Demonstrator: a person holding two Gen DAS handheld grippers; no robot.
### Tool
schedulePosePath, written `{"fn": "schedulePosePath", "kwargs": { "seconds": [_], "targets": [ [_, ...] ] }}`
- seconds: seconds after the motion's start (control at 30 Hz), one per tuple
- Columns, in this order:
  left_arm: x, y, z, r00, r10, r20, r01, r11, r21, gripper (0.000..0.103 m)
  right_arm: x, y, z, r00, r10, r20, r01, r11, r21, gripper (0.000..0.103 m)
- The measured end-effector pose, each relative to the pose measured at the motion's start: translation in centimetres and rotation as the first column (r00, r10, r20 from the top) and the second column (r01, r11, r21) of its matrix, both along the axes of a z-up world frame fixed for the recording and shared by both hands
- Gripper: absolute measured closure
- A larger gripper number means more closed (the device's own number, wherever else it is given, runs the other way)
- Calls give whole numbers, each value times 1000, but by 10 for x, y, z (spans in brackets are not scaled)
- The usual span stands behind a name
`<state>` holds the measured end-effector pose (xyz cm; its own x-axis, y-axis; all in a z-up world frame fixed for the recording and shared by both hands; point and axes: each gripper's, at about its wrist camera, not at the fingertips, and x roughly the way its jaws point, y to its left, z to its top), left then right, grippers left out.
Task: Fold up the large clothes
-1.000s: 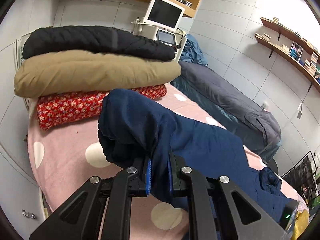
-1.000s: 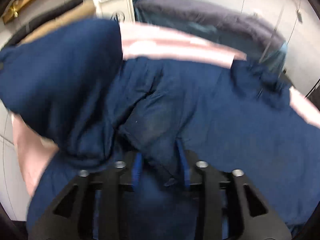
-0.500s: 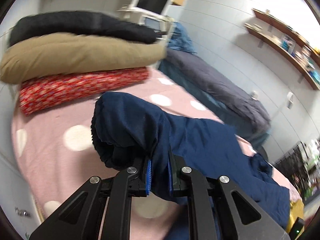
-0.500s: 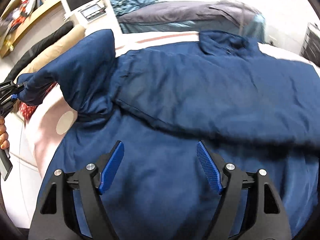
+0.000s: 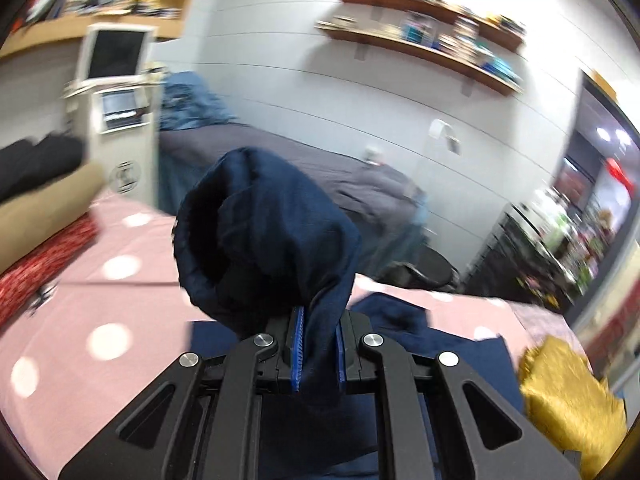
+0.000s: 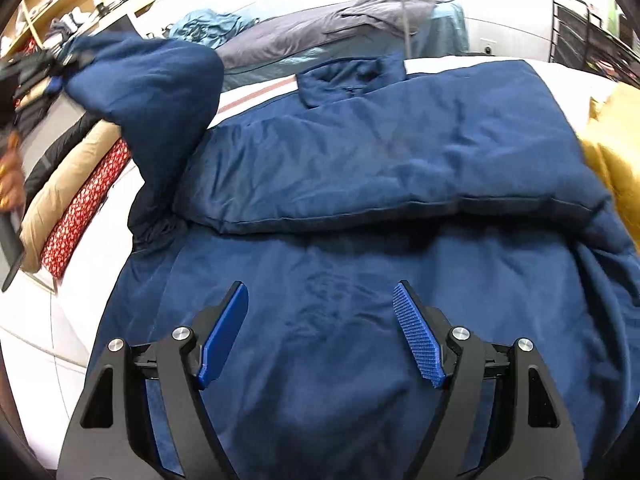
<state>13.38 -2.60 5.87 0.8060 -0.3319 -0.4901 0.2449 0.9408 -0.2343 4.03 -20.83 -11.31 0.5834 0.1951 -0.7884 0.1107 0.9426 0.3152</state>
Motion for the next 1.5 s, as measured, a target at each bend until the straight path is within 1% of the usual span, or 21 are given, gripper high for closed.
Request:
{"fn": "schedulePosePath", "kwargs": {
  "seconds": [0.07, 0.13, 0.2, 0.27, 0.3, 0.33, 0.4, 0.43, 0.57, 0.63, 0.67, 0.77, 0.83, 1.0, 1.1, 1.2, 1.27, 1.4, 1.5],
  "targets": [
    [3, -36, -5, 997, -69, -17, 69, 998, 4, 91, -6, -10, 0, 1000, -20, -3, 20, 1000, 0, 28],
    [2, -79, -17, 988, -145, -51, 146, 989, 29, 91, -9, -18, 0, 999, -41, -5, 41, 999, -2, 28],
    [-1, -111, -30, 979, -187, -80, 192, 980, 55, 90, -13, -26, -1, 998, -62, -9, 62, 998, 0, 28],
    [-6, -137, -43, 965, -237, -113, 245, 968, 59, 82, -18, -36, -2, 996, -87, -11, 87, 996, -3, 28],
    [-10, -150, -52, 952, -273, -138, 282, 958, 47, 68, -20, -39, -2, 995, -95, -13, 95, 996, -5, 28],
    [-14, -160, -58, 940, -307, -151, 313, 949, 20, 52, -22, -44, -4, 994, -108, -17, 108, 994, -9, 28],
    [-22, -175, -64, 919, -358, -167, 359, 933, -26, 42, -25, -50, -6, 992, -124, -26, 123, 992, -11, 28],
    [-27, -183, -66, 912, -373, -169, 374, 927, -29, 39, -26, -54, -9, 990, -135, -37, 135, 991, -9, 28],
    [-50, -206, -74, 890, -424, -167, 433, 901, 19, 34, -30, -64, -13, 984, -170, -49, 170, 985, 4, 28],
    [-55, -200, -77, 888, -424, -176, 434, 901, 20, 28, -31, -66, -13, 984, -174, -50, 174, 985, 0, 28],
    [-56, -196, -82, 889, -416, -191, 426, 905, 14, 28, -31, -67, -14, 984, -173, -51, 173, 985, -3, 28],
    [-52, -177, -92, 895, -380, -234, 391, 921, 1, 26, -30, -68, -15, 983, -175, -56, 175, 985, -3, 28],
    [-51, -154, -103, 902, -339, -266, 354, 935, 10, 24, -28, -67, -17, 983, -173, -63, 174, 985, 1, 28],
    [-58, -100, -128, 917, -232, -323, 273, 958, 86, 23, -28, -63, -21, 982, -169, -81, 170, 985, 5, 28],
    [-64, -61, -143, 920, -163, -355, 213, 971, 106, 22, -29, -61, -20, 982, -170, -83, 172, 985, 14, 28],
    [-66, -21, -156, 915, -85, -394, 139, 984, 110, 22, -26, -64, -16, 982, -176, -76, 178, 984, 31, 28],
    [-68, -1, -162, 911, -48, -409, 105, 988, 118, 22, -19, -66, -11, 981, -183, -65, 186, 982, 34, 28],
    [-72, 37, -172, 905, 25, -424, 38, 989, 140, 22, 1, -68, 7, 982, -186, -26, 187, 982, 40, 28],
    [-79, 62, -178, 901, 71, -427, 0, 987, 163, 22, 10, -64, 12, 985, -173, -26, 174, 983, 52, 28]
  ]
}}
